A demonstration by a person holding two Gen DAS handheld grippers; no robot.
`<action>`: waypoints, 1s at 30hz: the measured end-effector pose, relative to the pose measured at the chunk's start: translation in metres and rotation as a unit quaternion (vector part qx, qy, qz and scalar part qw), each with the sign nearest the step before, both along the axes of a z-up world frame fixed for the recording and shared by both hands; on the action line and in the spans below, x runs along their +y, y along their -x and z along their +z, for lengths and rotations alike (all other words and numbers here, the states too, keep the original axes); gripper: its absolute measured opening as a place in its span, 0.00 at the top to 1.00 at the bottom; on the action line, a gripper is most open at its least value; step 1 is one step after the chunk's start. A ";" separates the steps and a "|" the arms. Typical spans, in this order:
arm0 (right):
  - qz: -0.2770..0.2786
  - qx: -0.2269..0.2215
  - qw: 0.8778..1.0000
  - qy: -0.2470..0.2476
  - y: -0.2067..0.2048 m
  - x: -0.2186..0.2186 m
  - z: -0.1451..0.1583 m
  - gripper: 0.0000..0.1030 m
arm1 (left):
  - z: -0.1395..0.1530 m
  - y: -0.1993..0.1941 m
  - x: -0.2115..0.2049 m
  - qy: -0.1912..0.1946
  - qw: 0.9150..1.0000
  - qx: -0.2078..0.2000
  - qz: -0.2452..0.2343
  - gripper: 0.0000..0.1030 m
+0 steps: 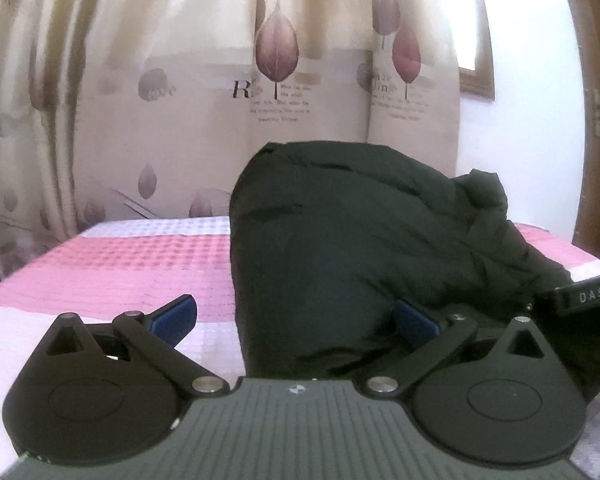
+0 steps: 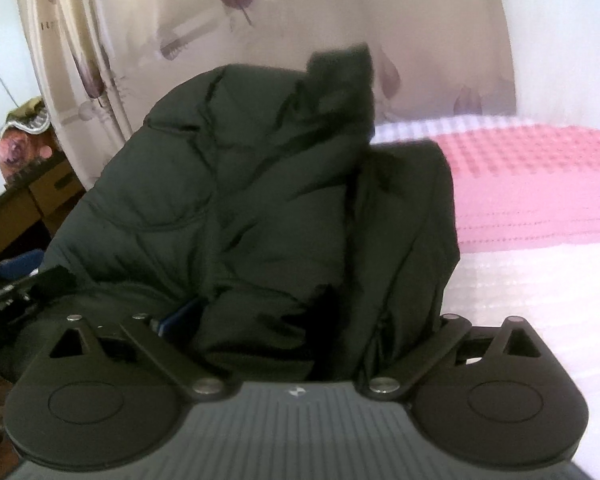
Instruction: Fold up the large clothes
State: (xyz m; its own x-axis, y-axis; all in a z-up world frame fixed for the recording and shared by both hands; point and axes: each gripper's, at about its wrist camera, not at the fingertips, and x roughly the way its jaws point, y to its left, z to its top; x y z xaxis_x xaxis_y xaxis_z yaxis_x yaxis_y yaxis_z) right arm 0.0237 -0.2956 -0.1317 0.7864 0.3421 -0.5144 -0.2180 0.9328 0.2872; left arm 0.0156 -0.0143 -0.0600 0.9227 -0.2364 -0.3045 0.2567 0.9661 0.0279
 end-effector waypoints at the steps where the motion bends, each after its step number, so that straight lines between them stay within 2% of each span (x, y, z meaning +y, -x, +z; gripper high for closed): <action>1: -0.002 -0.001 1.000 0.003 0.001 0.001 0.001 0.02 | 0.001 0.003 0.000 -0.003 1.000 -0.008 0.005 0.00; 6: -0.010 -0.002 1.000 0.019 0.006 0.004 0.005 0.02 | 0.007 0.017 0.003 0.005 0.998 -0.048 0.049 0.00; 10: -0.015 -0.007 0.999 0.037 0.009 0.008 0.010 0.02 | 0.012 0.013 0.002 -0.009 0.997 -0.031 0.073 0.00; 17: -0.030 -0.021 0.997 0.069 0.019 0.017 0.018 0.02 | 0.019 0.019 0.002 -0.017 0.993 -0.049 0.104 0.00; 22: -0.048 -0.039 0.995 0.081 0.031 0.017 0.027 0.02 | 0.029 0.030 -0.003 -0.035 0.990 -0.091 0.100 0.00; 26: -0.065 -0.074 0.991 0.092 0.047 0.021 0.041 0.02 | 0.040 0.040 -0.008 -0.042 0.990 -0.109 0.082 0.00; 30: -0.078 -0.113 0.981 0.135 0.065 0.034 0.056 0.00 | 0.050 0.057 -0.012 -0.035 0.988 -0.139 0.059 0.00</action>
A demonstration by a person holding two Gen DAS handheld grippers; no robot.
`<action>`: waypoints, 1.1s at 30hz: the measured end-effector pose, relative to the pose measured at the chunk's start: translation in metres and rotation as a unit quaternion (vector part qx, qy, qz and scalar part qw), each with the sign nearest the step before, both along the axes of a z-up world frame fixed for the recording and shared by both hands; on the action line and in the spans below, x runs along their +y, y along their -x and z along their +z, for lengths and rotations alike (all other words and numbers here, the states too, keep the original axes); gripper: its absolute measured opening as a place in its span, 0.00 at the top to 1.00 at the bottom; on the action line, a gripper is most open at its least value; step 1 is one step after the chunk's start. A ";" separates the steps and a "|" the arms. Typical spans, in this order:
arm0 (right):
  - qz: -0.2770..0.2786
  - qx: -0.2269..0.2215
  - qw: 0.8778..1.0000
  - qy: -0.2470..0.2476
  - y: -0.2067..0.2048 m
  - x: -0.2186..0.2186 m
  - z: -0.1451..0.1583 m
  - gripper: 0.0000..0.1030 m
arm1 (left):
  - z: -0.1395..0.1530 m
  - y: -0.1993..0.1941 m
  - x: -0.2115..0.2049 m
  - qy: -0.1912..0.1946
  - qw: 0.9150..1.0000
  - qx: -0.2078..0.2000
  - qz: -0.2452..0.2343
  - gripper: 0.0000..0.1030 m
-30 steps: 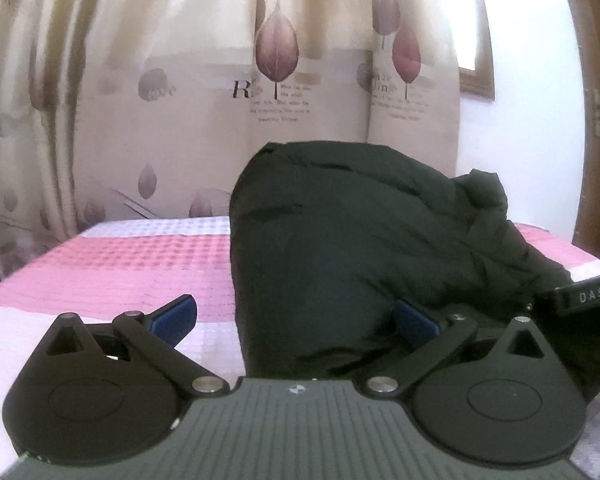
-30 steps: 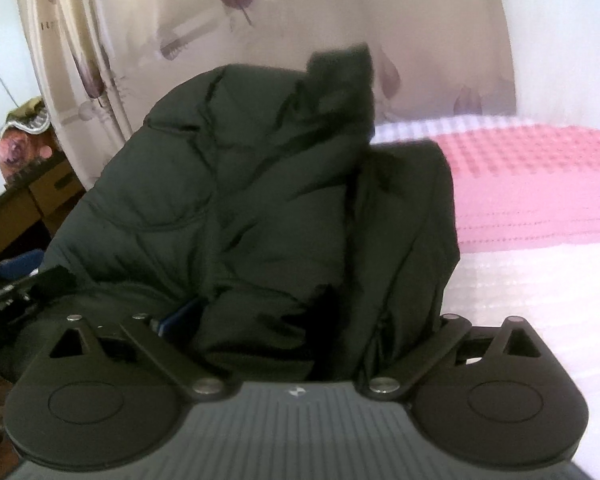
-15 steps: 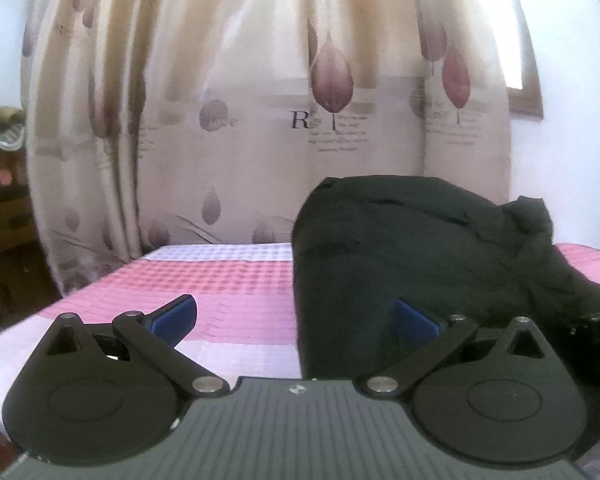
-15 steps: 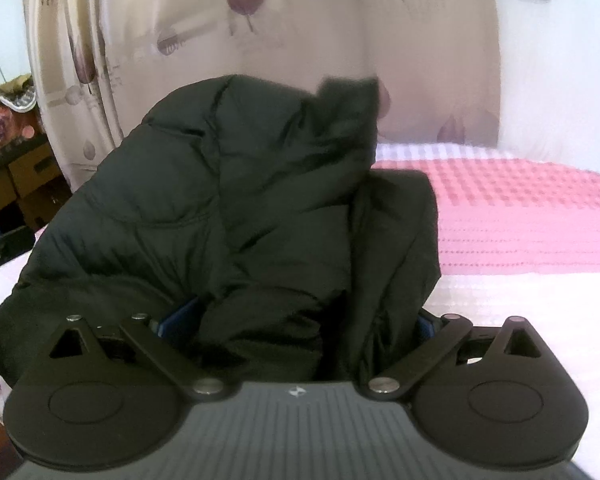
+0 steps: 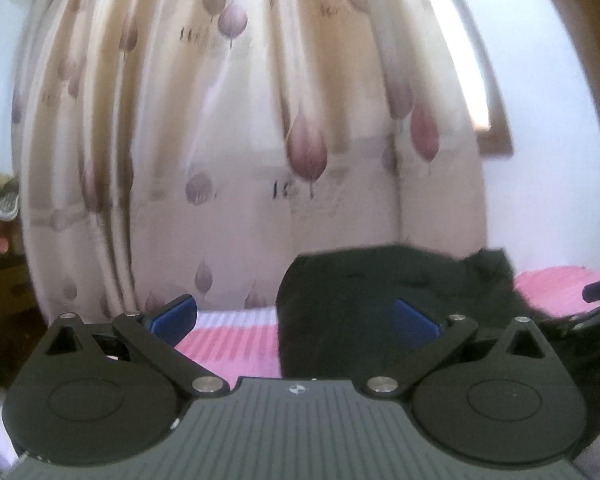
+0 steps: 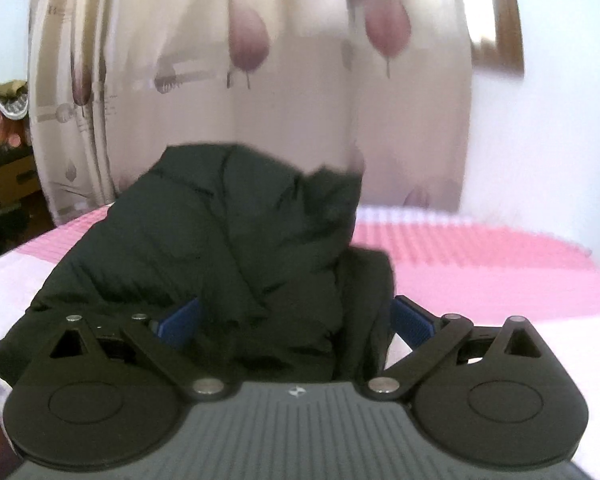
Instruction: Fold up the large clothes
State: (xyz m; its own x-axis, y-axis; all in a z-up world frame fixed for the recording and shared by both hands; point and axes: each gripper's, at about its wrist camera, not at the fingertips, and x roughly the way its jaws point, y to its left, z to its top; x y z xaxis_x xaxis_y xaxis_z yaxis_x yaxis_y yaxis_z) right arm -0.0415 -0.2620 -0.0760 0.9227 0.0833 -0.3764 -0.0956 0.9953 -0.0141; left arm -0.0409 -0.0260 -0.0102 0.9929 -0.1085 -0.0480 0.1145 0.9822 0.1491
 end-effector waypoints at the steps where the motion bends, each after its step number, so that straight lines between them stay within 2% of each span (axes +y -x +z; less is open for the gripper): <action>1: -0.002 -0.007 1.000 0.012 0.005 0.005 0.003 0.00 | 0.003 0.004 -0.001 0.001 1.000 -0.006 -0.005 0.00; 5: -0.010 -0.021 0.999 0.034 0.013 0.016 0.009 0.00 | 0.010 0.017 -0.003 0.015 1.000 -0.024 -0.004 0.00; 9: -0.017 -0.018 0.999 0.038 0.018 0.023 0.011 0.00 | 0.016 0.017 -0.001 0.029 0.999 -0.002 -0.016 0.00; 13: -0.030 -0.021 0.998 0.056 0.022 0.032 0.013 0.00 | 0.018 0.021 0.001 0.029 0.999 -0.006 -0.021 0.00; 17: -0.033 -0.025 0.997 0.058 0.029 0.036 0.013 0.00 | 0.020 0.023 0.005 0.047 0.998 -0.003 -0.028 0.00; 23: -0.037 -0.025 0.997 0.057 0.032 0.036 0.012 0.00 | 0.021 0.019 0.011 0.077 0.996 0.030 -0.044 0.00; 33: -0.038 -0.018 0.998 0.050 0.034 0.037 0.011 0.00 | 0.018 0.014 0.012 0.090 0.993 0.059 -0.052 0.00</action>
State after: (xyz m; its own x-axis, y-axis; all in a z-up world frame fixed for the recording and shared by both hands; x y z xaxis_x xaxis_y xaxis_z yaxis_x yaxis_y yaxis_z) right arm -0.0757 -0.2254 -0.0655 0.9380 -0.0240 -0.3459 -0.0175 0.9931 -0.1164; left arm -0.0550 -0.0142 0.0075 0.9647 -0.2271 -0.1334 0.2226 0.9737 -0.0474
